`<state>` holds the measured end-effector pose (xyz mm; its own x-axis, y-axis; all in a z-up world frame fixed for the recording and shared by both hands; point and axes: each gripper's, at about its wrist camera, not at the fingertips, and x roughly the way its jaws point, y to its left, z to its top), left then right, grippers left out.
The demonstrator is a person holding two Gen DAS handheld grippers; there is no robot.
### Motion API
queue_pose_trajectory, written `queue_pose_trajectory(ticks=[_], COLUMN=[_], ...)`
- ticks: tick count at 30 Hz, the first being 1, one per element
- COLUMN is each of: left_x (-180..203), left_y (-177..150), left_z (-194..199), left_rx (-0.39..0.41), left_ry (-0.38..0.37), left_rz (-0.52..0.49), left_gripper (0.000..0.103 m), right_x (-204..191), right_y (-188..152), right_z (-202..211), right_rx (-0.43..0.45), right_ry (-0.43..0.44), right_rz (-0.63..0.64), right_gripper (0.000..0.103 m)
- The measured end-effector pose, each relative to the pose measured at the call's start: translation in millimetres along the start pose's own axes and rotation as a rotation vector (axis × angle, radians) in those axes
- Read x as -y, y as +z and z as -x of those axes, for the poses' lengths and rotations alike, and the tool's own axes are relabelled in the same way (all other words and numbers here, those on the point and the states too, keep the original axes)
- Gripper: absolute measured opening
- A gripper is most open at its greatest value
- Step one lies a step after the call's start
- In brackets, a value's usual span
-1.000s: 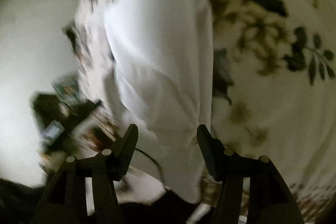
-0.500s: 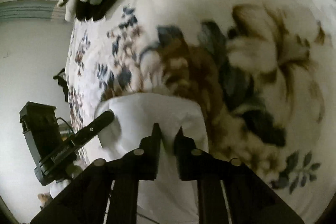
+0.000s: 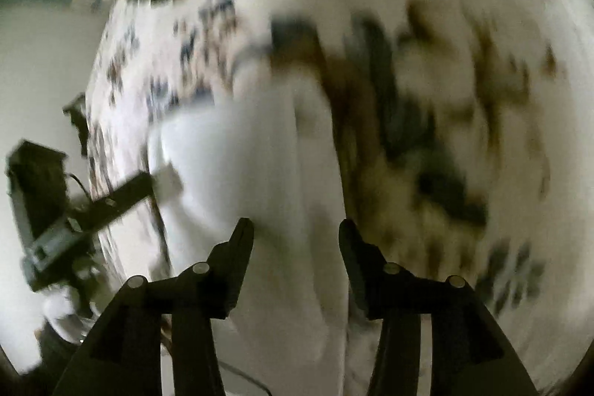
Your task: Fold small clothes
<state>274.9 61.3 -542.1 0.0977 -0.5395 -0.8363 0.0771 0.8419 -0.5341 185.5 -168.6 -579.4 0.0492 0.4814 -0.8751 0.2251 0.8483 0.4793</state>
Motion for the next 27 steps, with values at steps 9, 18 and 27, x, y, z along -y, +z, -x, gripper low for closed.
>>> queue_pose_trajectory(ticks=[9, 18, 27], left_x=[-21.4, -40.7, -51.5], left_y=[-56.0, -56.4, -131.6], left_z=[13.4, 36.0, 65.8], left_rx=[0.075, 0.075, 0.023], left_ry=[-0.009, -0.022, -0.112], left_rz=[0.113, 0.136, 0.217], left_gripper=[0.001, 0.003, 0.062], right_x=[38.5, 32.6, 42.6], right_y=[-51.1, -60.3, -115.0], right_z=[-7.3, -22.1, -3.4], right_rx=[-0.009, -0.085, -0.159], right_ry=[0.213, 0.057, 0.098], right_rz=[-0.248, -0.172, -0.19], right_gripper=[0.05, 0.05, 0.05])
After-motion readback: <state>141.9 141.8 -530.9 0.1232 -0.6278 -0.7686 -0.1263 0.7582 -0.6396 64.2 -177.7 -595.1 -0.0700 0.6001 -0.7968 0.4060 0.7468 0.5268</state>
